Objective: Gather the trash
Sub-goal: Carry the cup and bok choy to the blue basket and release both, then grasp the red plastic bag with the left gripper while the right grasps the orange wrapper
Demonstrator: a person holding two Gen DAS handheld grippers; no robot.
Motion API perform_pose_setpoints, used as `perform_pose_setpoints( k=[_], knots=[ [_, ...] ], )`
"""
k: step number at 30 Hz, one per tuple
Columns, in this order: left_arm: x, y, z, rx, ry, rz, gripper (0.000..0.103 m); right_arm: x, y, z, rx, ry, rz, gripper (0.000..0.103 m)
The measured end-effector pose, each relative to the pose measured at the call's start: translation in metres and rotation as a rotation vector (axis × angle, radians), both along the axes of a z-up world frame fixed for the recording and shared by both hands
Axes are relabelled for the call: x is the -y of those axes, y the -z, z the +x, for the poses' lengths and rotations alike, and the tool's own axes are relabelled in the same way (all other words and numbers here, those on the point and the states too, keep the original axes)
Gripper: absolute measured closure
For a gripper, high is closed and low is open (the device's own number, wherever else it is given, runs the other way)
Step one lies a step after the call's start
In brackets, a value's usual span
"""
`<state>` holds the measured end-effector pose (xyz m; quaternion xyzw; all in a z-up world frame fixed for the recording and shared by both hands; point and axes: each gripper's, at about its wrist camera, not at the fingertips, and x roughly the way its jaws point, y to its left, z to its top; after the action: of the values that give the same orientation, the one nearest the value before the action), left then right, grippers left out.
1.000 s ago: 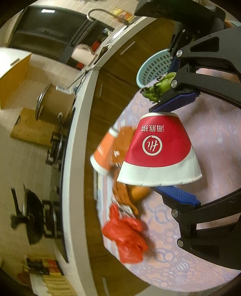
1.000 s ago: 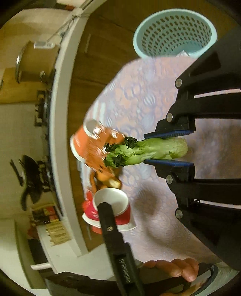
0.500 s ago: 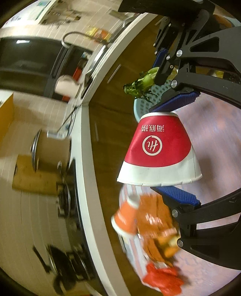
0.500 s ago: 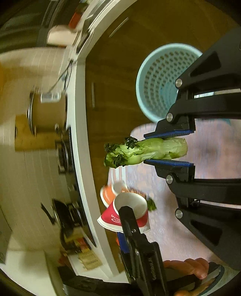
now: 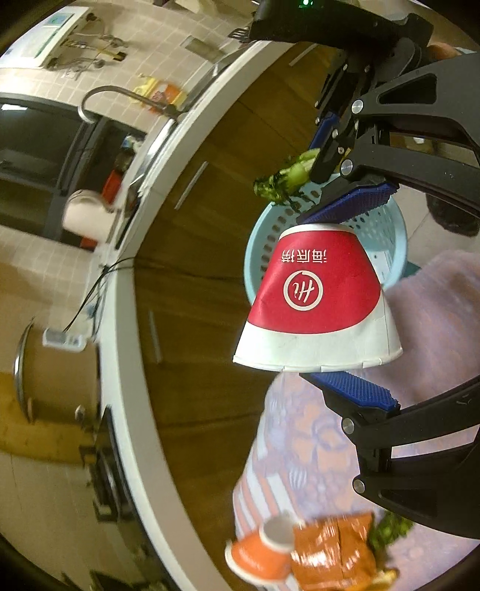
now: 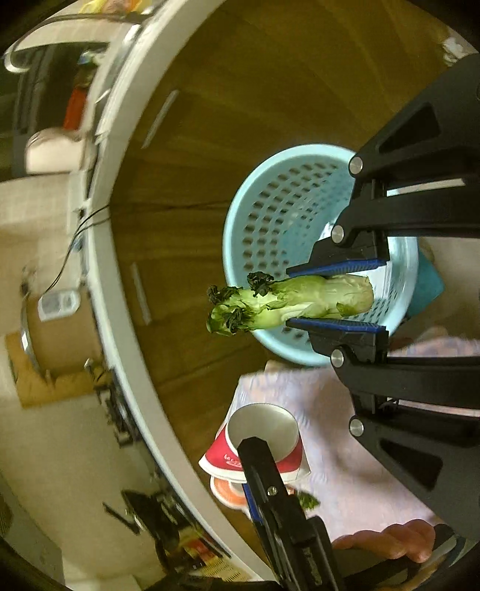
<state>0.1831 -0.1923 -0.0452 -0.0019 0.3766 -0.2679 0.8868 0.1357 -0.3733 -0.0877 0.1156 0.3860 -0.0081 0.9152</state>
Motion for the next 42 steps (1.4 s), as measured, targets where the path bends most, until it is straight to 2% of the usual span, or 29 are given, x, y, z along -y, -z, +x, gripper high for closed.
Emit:
perform_pose_setpoints(
  k=[8, 14, 18, 20, 22, 23, 33, 42],
  knots=[
    [0.047, 0.037, 0.023, -0.055, 0.074, 0.053, 0.031, 0.026, 0.05, 0.014, -0.137, 0.062, 0.045, 0.084],
    [0.06, 0.056, 0.035, -0.096, 0.084, 0.067, 0.031, 0.032, 0.065, 0.02, -0.188, 0.082, 0.051, 0.084],
    [0.059, 0.064, 0.042, -0.126, 0.072, 0.067, 0.021, 0.037, 0.074, 0.023, -0.225, 0.086, 0.07, 0.083],
    [0.056, 0.064, 0.044, -0.133, 0.065, 0.062, 0.02, 0.038, 0.077, 0.025, -0.232, 0.093, 0.076, 0.08],
    [0.052, 0.064, 0.044, -0.139, 0.063, 0.053, 0.019, 0.038, 0.075, 0.027, -0.224, 0.098, 0.084, 0.067],
    [0.049, 0.063, 0.044, -0.139, 0.059, 0.052, 0.019, 0.038, 0.074, 0.027, -0.22, 0.097, 0.084, 0.066],
    [0.019, 0.045, 0.029, -0.118, 0.041, -0.011, 0.019, 0.02, 0.046, 0.019, -0.156, 0.061, 0.065, 0.066],
    [-0.032, 0.011, -0.001, -0.041, -0.023, -0.062, 0.019, -0.024, 0.005, 0.012, -0.068, -0.023, 0.032, 0.066]
  ],
)
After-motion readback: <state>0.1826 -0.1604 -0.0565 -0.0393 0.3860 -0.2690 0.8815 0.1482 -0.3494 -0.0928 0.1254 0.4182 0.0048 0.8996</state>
